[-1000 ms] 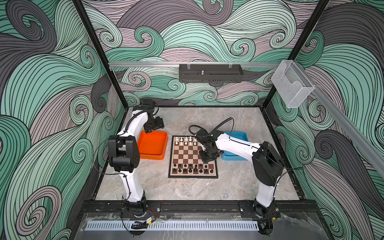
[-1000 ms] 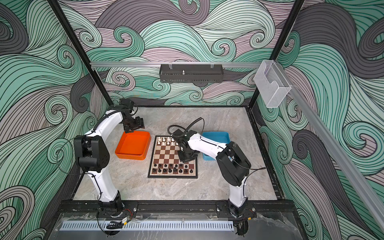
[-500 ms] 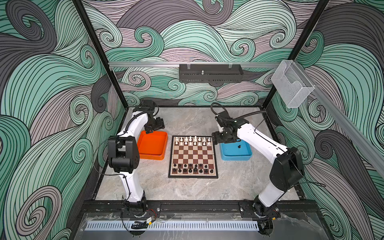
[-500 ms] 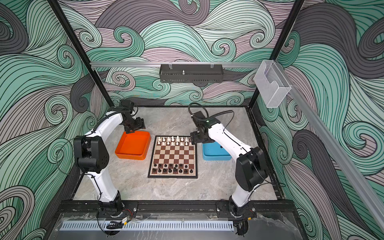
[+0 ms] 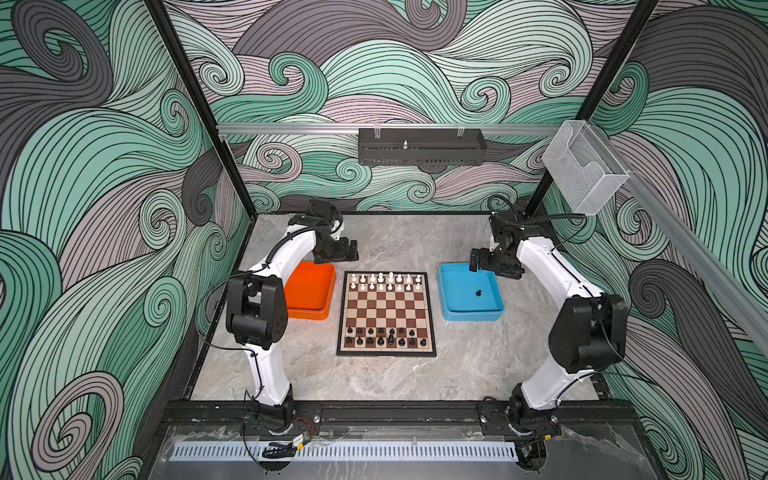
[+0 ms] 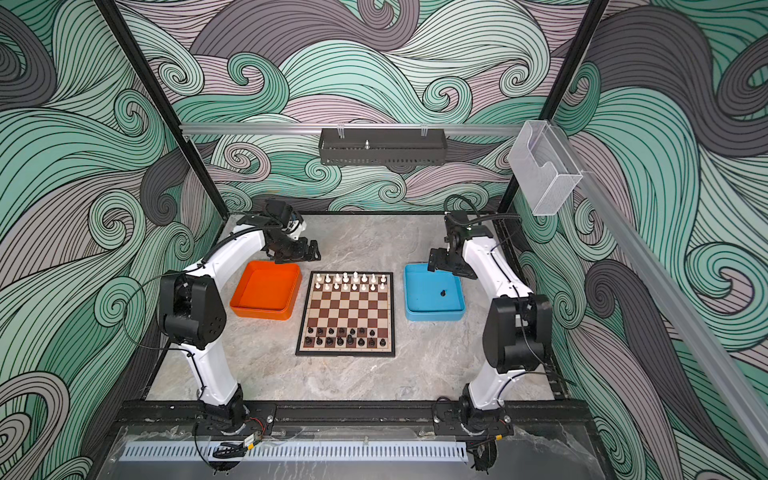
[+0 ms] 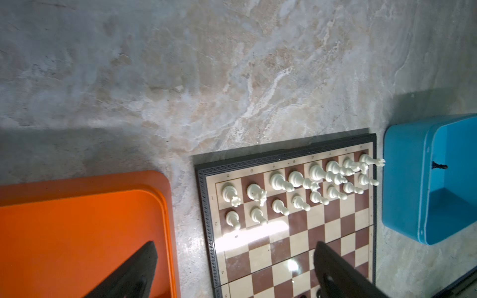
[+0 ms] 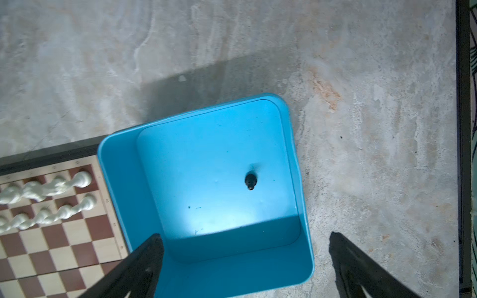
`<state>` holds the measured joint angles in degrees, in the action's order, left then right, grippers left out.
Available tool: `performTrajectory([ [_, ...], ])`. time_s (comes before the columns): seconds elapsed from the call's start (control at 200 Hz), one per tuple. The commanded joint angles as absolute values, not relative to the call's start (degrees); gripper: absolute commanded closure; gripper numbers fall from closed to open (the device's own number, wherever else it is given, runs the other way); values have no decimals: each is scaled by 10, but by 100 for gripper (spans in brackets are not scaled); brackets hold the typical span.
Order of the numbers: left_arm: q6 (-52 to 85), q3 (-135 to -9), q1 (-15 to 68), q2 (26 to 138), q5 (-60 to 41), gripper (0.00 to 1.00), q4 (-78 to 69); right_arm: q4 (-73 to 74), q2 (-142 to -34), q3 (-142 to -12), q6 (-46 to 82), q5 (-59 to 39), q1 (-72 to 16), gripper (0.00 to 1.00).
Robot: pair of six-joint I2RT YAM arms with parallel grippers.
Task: Set up the chess pieces on the board
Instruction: 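Open the right gripper and move it back over the blue tray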
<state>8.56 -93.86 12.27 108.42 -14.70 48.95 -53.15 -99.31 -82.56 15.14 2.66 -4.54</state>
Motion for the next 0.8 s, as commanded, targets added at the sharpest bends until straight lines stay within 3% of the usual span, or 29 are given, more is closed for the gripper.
performTrajectory([
  [0.0, 52, -947, 135, 1067, -156, 1, 496, -541, -1032, -821, 144, 2, -32, 2],
  [0.796, 47, -948, 145, 1074, -125, 1, 506, -512, -1047, -803, 151, 14, -47, 25],
])
